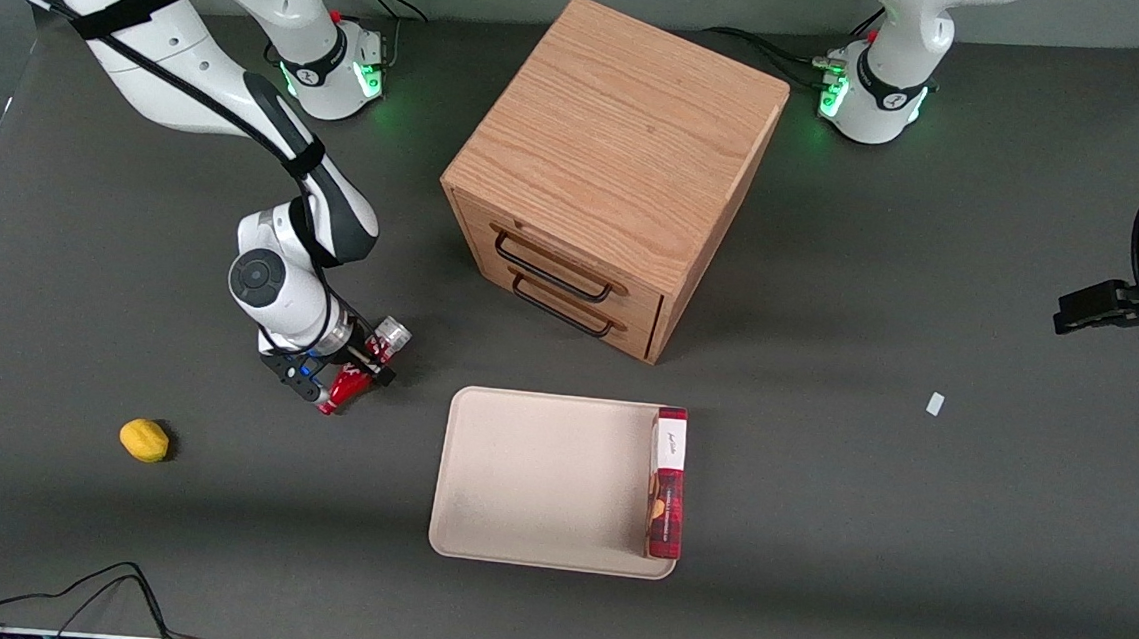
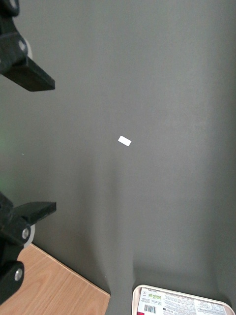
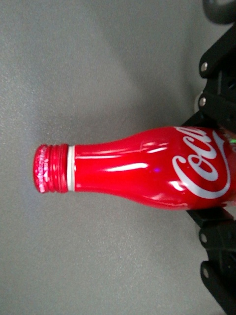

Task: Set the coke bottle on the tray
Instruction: 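Close the right gripper on the bottle and lift it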

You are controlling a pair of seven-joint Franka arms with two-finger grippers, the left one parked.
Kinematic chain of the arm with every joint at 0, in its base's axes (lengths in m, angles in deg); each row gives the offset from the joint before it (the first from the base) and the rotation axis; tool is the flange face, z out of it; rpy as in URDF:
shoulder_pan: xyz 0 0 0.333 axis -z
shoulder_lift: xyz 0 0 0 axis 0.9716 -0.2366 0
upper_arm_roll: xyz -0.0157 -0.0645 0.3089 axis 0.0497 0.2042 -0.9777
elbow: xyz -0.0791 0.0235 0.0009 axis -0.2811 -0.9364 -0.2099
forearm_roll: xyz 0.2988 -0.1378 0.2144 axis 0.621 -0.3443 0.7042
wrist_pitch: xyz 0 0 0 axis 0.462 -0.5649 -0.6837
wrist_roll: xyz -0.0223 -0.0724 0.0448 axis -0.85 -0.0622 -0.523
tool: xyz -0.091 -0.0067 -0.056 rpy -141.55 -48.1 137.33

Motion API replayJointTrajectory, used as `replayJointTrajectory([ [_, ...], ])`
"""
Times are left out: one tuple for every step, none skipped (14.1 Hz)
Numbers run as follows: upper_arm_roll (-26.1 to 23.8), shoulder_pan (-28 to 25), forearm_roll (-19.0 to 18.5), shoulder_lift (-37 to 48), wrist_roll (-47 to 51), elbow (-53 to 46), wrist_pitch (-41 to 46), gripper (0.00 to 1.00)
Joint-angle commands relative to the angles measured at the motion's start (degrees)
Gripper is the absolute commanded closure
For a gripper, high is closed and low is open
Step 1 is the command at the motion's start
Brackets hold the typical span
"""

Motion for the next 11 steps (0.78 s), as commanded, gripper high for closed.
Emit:
replayJointTrajectory([
  [0.1,-0.61,-1.89,1.58,1.15,-1.83,4.89,1.0],
  [0.1,-0.7,-1.89,2.03,0.71,-3.23,8.14,1.0],
  [0.1,-1.14,-1.81,2.55,0.53,-5.77,12.43,1.0],
  [0.1,-1.58,-1.72,2.91,0.53,-8.23,16.56,1.0],
  [0.1,-1.67,-1.63,3.69,0.62,-9.91,19.48,1.0],
  [0.01,-1.67,-1.37,4.57,0.71,-11.06,21.25,1.0],
  [-0.17,-1.76,-1.28,5.71,0.71,-12.11,22.66,1.0],
  [-0.43,-1.84,-1.19,6.33,0.79,-13.51,24.32,1.0],
  [-0.87,-3.06,-1.1,6.6,0.88,-15.7,26.34,1.0],
  [-1.04,-3.77,-1.01,6.52,1.14,-18.42,28.54,1.0],
  [-1.13,-4.56,-1.01,6.17,1.32,-20.97,30.3,1.0],
])
